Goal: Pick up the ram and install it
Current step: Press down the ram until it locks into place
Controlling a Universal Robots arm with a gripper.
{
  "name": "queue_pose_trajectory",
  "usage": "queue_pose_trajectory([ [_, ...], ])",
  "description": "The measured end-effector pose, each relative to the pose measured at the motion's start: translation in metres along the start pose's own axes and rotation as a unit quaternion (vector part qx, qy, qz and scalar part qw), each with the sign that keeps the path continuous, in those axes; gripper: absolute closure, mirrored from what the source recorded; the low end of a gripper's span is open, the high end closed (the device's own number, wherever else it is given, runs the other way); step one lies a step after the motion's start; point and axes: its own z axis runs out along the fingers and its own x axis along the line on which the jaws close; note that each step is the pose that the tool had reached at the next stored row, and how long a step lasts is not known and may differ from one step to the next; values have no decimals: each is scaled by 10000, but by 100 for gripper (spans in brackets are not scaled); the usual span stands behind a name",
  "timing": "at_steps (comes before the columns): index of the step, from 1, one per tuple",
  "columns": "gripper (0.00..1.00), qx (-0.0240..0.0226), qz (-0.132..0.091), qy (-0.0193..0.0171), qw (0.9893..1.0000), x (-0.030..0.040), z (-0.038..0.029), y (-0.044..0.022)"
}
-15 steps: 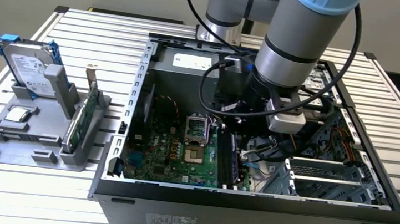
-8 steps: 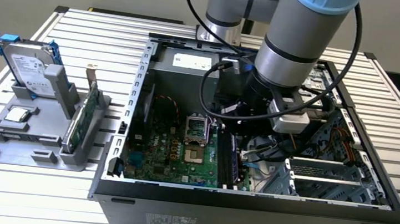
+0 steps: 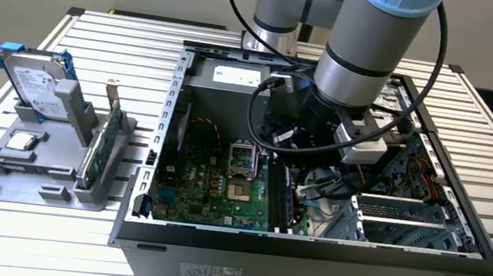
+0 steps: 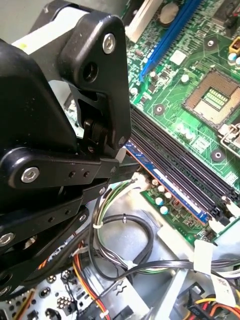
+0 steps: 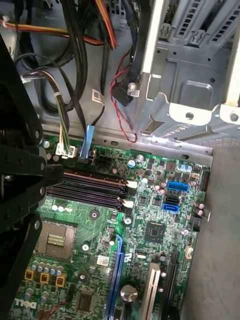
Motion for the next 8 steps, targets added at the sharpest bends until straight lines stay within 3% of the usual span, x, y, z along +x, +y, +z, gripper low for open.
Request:
queue_pose_trajectory([
  [8, 100, -16, -400, 21, 9992, 0, -4, 0],
])
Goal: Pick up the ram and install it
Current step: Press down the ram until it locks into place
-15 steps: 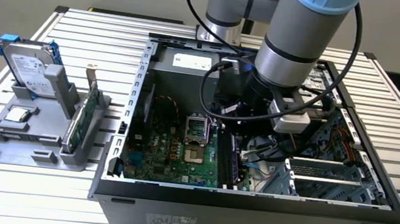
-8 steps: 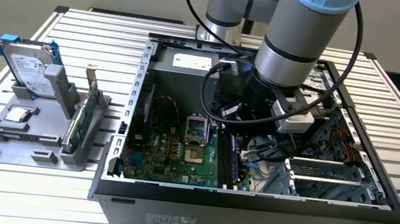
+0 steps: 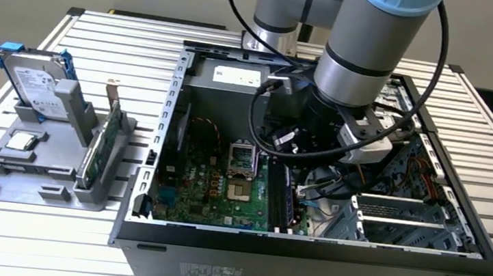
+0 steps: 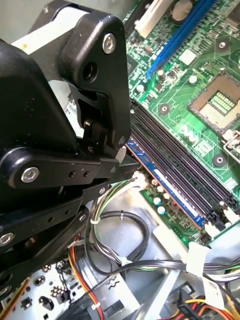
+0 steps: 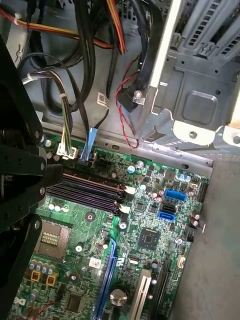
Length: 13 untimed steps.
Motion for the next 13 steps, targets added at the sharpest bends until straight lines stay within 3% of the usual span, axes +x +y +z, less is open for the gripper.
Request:
queue_pose_trajectory([
  [8, 100, -15, -386, 20, 9993, 0, -2, 0],
  [13, 100, -26, -671, 34, 9977, 0, -2, -2],
])
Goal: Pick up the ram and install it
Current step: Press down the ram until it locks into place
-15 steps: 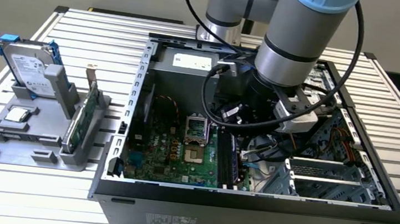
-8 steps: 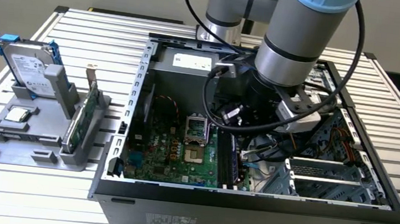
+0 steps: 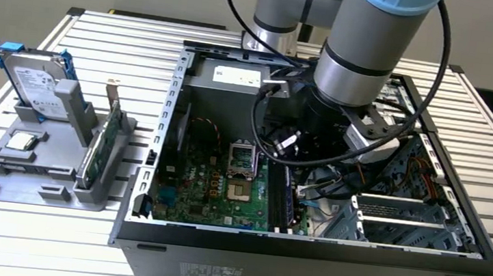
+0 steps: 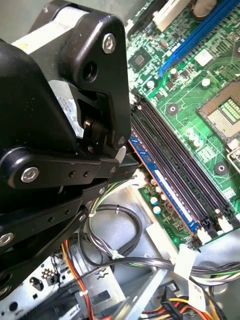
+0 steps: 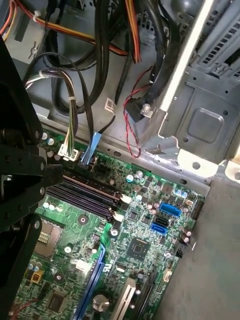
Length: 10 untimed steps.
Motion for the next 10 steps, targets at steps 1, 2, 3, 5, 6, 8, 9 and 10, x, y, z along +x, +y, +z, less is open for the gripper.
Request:
queue_pose_trajectory([
  [1, 100, -3, -68, 3, 10000, 0, 0, 0],
  [2, 100, -5, -135, 7, 9999, 0, 0, -1],
  [3, 100, -8, -201, 10, 9998, 0, 0, -2],
  [5, 100, -13, -325, 17, 9995, 0, 0, -4],
  [6, 100, -15, -393, 20, 9992, 0, 0, -5],
  [8, 100, -21, -524, 27, 9986, 0, 0, -6],
  [9, 100, -23, -593, 30, 9982, -1, -1, -7],
  [10, 100, -26, -661, 33, 9978, -1, -1, -7],
])
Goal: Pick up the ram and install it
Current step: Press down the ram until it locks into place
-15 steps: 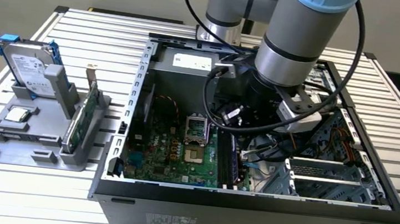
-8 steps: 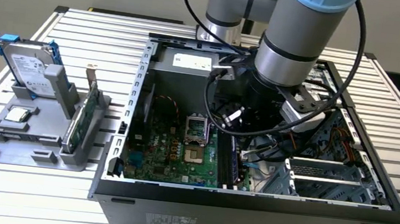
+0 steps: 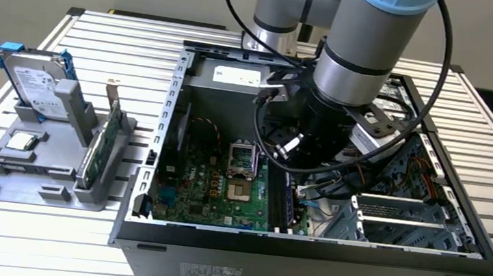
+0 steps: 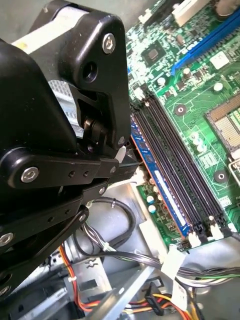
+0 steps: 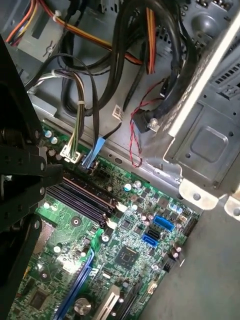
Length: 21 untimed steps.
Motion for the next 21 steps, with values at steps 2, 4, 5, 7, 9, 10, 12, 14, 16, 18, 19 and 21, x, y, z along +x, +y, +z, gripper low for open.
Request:
queue_pose_trajectory([
  [2, 100, -6, -141, 7, 9999, 0, 0, 0],
  [4, 100, -10, -279, 15, 9996, -1, 0, -1],
  [5, 100, -13, -347, 18, 9994, -1, 0, -1],
  [7, 100, -19, -487, 25, 9988, -1, 0, -2],
  [9, 100, -24, -629, 33, 9980, -2, 0, -2],
  [10, 100, -27, -702, 36, 9975, -2, 0, -2],
  [12, 100, -33, -842, 44, 9964, -2, 0, -3],
  [14, 100, -38, -981, 51, 9952, -2, 0, -3],
  [16, 100, -43, -1125, 58, 9936, -2, 0, -4],
  [18, 100, -45, -1250, 61, 9921, -3, 1, -4],
  [19, 100, -46, -1316, 63, 9913, -2, 1, -4],
  [21, 100, -50, -1442, 67, 9895, -3, 0, -4],
])
